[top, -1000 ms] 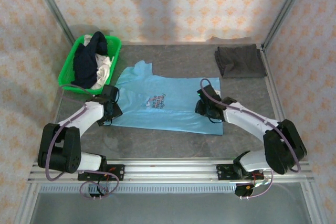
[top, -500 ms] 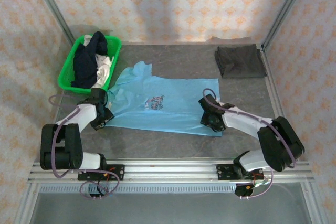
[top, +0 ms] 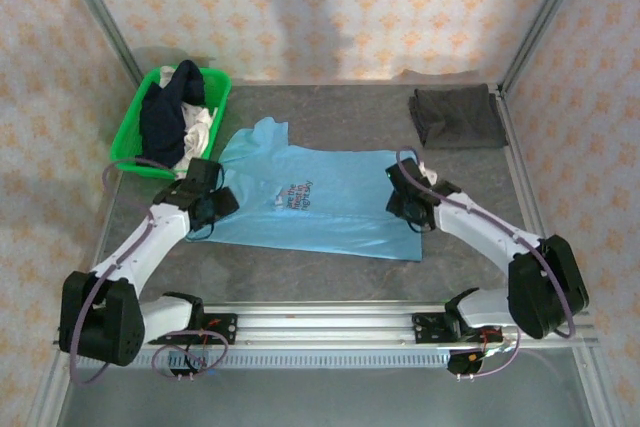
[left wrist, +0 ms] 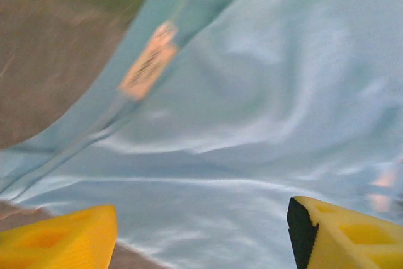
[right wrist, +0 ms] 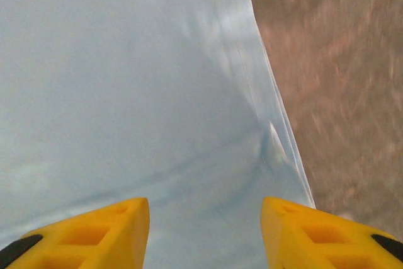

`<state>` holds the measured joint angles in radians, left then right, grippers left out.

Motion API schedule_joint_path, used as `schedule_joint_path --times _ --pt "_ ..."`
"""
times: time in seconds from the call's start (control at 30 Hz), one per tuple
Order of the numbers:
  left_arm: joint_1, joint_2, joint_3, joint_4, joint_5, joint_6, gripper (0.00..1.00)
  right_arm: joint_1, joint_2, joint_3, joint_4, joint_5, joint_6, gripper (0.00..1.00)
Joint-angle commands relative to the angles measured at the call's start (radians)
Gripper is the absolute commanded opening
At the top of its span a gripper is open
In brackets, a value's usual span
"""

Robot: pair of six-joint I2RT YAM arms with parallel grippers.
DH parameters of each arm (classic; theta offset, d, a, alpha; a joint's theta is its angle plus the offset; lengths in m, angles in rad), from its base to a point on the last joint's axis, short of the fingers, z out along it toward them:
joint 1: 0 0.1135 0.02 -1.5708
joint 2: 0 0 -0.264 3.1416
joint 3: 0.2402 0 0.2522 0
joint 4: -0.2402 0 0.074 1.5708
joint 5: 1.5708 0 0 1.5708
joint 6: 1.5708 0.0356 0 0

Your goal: Fold and stack the t-shirts

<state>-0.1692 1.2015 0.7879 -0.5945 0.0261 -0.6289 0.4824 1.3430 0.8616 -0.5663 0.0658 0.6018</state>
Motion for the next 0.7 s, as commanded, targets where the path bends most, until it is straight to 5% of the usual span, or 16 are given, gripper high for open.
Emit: schedule_joint_path --times 0.0,0.2,0.5,0.67 --pt "-0.068 0.088 0.16 -0.012 -0.076 0.019 0.76 -0.039 0.081 0.097 -0.007 0.113 -0.076 0.51" --pt "-0.08 0.455 0.556 -0.015 -0.12 0.088 0.75 -0.155 0.32 0.305 0.033 0.075 -0.156 0.51" --pt "-0.069 1.104 1.388 -0.331 -0.233 0.208 0.73 -0.245 0.705 0.649 0.002 0.007 -0.195 0.46" --pt "-0.034 1.278 1.56 -0.407 -0.239 0.193 0.73 -0.265 0.817 0.77 -0.055 0.018 -0.206 0.45"
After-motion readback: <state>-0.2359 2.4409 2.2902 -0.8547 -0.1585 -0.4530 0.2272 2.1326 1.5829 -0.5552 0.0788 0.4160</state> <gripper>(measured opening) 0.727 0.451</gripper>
